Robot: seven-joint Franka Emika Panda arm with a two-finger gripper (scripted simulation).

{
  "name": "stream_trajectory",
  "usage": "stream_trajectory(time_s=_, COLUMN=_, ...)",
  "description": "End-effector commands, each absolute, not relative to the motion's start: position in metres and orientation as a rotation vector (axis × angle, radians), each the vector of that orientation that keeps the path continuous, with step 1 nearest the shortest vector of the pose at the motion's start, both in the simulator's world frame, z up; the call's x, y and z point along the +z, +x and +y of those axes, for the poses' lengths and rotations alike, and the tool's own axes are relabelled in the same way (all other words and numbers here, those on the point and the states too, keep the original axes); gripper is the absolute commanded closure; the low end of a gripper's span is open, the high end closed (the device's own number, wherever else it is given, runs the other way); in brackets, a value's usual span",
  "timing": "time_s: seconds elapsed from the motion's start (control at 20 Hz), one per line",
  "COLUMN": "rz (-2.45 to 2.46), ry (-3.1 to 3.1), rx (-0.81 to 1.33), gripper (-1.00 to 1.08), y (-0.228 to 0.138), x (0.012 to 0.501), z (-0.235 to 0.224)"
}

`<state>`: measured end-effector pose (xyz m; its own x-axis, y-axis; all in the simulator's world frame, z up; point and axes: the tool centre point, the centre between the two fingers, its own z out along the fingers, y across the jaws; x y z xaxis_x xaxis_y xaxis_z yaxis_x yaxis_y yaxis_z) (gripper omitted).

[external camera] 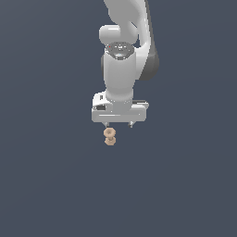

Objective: Pick up the object and move it to a goal position.

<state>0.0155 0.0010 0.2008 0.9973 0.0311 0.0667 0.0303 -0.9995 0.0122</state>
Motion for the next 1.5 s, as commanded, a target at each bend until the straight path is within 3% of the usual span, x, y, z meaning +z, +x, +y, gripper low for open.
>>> stream_trajectory(time_s=0.0, rz=0.048, ry=3.128, rx=0.105, gripper=-0.92, y=0.016, x=0.201, z=0.001)
stream_trajectory(time_s=0.8, rz=0.078, ry=3.143, rx=0.066, gripper=-0.92, y=0.006, x=0.203, z=0.018)
stream_trajectory(time_s=1.45, rz=-0.117, ry=3.141, rx=0.009, gripper=-0.92, y=-0.012, x=0.133, z=-0.036)
